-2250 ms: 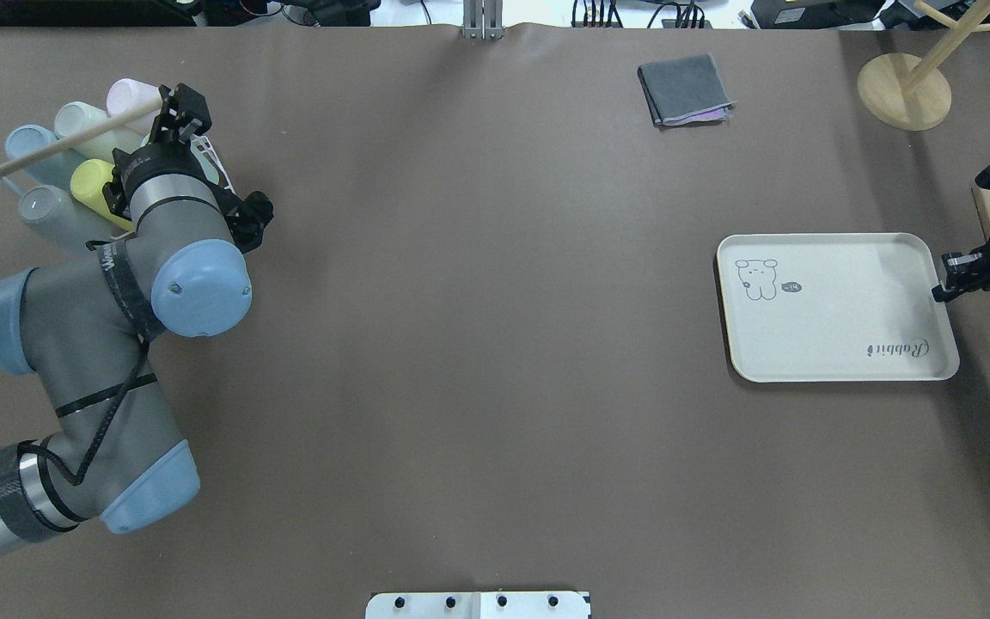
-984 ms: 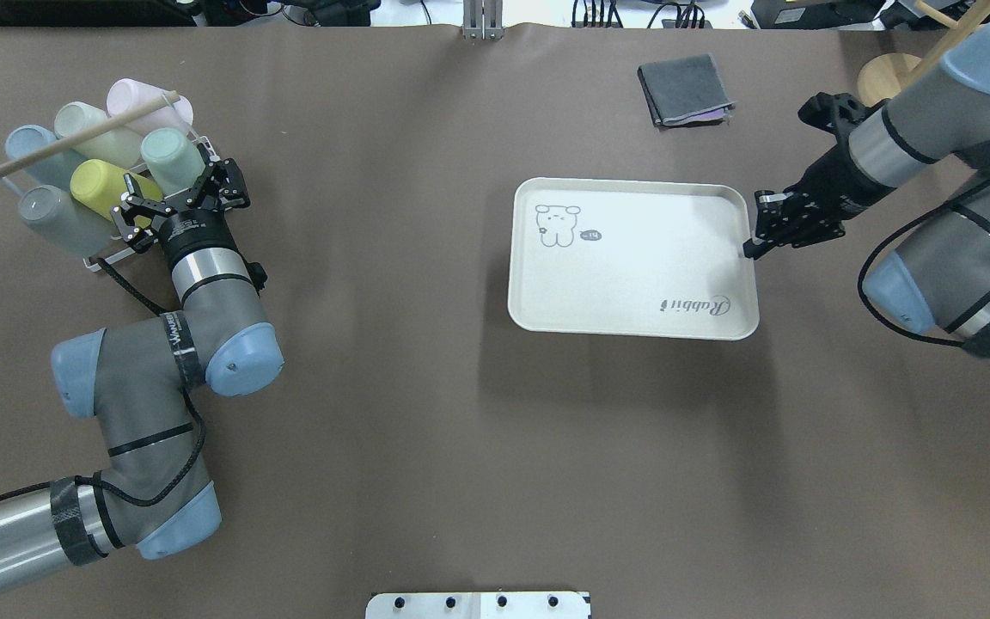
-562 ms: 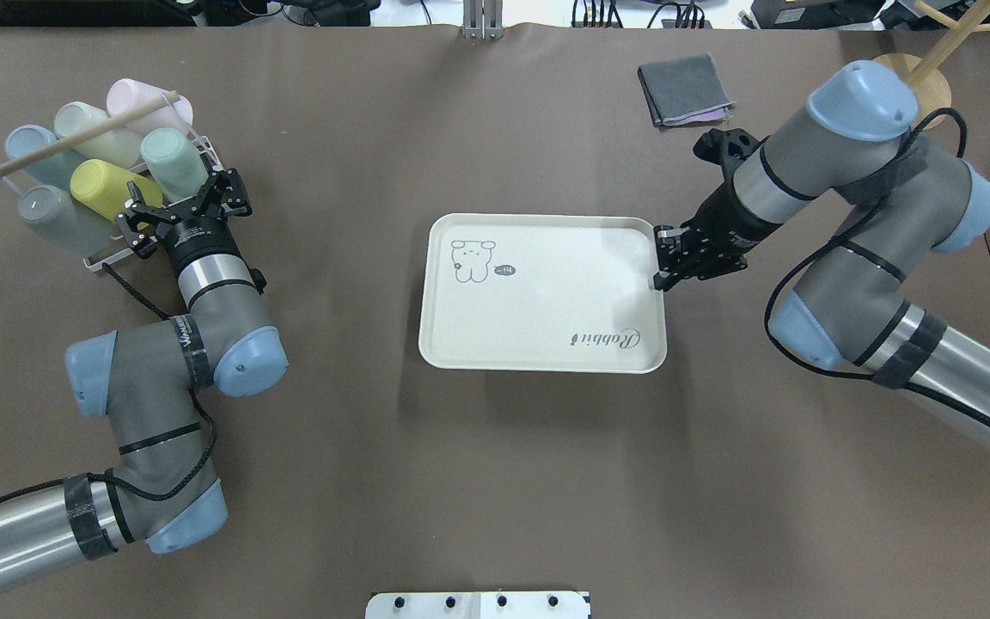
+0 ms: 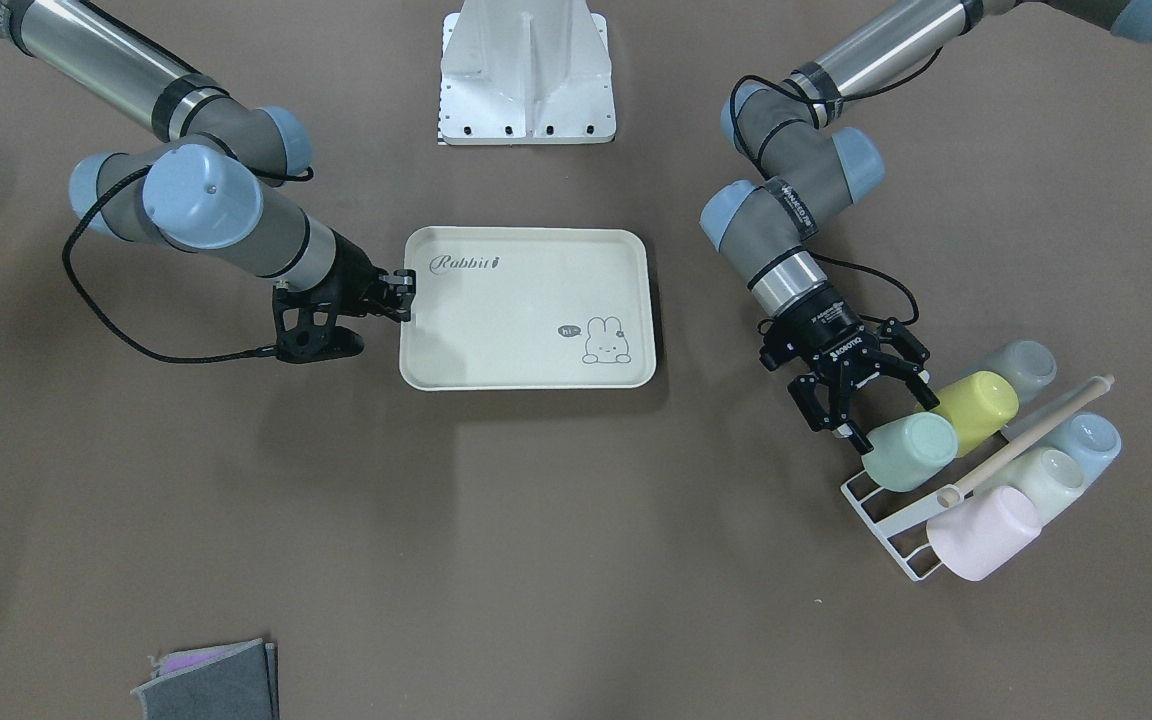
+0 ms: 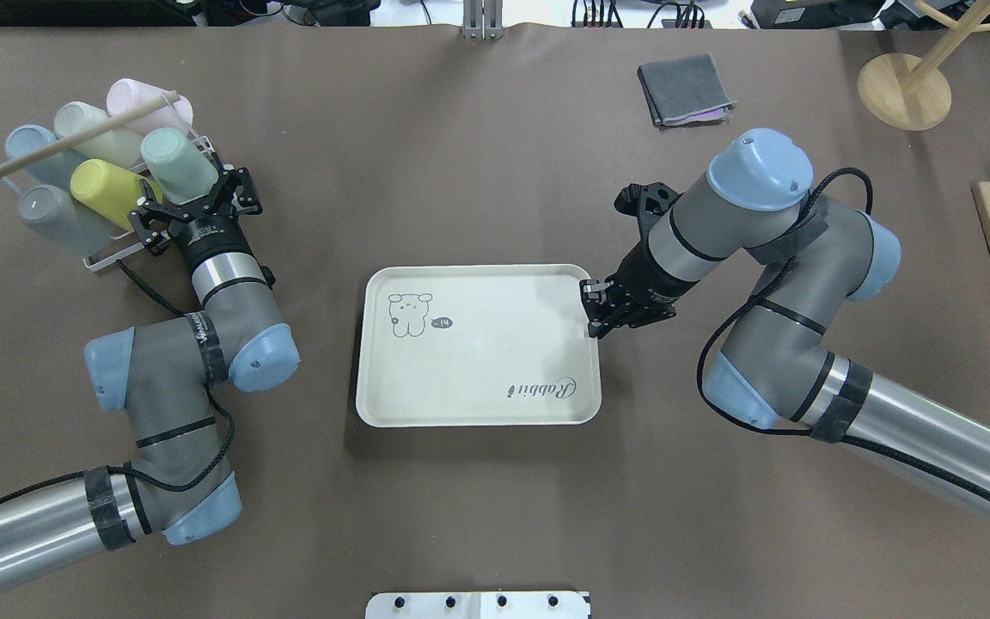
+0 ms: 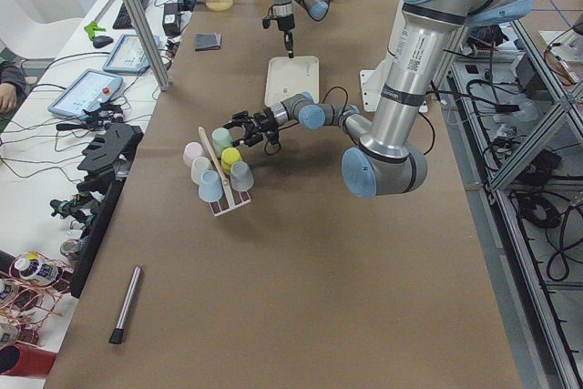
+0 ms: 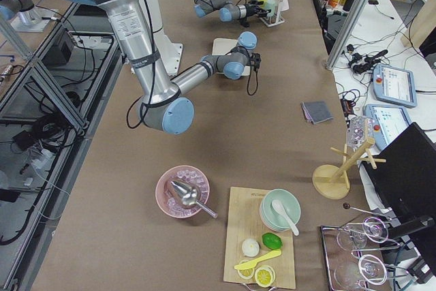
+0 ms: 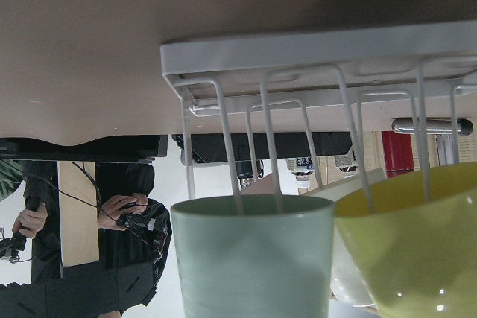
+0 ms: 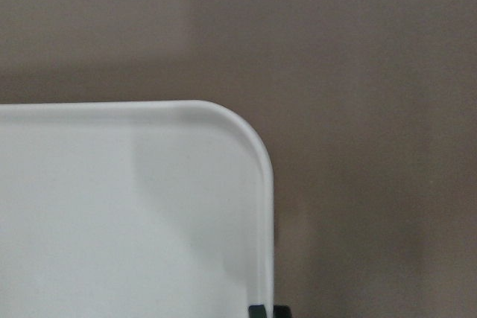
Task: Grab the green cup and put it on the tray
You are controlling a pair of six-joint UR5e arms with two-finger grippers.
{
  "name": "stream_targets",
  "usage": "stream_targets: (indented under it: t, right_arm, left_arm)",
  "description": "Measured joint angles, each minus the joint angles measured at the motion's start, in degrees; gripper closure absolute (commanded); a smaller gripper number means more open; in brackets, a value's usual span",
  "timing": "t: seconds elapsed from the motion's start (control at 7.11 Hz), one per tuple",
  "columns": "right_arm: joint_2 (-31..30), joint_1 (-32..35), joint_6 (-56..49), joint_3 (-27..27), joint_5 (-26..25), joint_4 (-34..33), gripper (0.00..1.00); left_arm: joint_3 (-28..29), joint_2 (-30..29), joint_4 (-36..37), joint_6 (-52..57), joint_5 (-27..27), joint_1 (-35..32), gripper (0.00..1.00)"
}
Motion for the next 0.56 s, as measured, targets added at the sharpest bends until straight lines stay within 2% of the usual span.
stream_targets:
  t: [0.28, 0.56]
  right_arm:
    - [0.27, -2.92, 0.06, 0.16, -2.86, 0.02, 1.00]
    - [-0.43, -3.48, -0.38, 0.25, -3.69, 0.00, 1.00]
  left_arm:
    - [2.70, -0.11, -3.87, 0.00, 0.07, -0.13, 0.02]
    - [3.80, -0.50, -4.96, -0.01, 0.30, -0.41, 0.02]
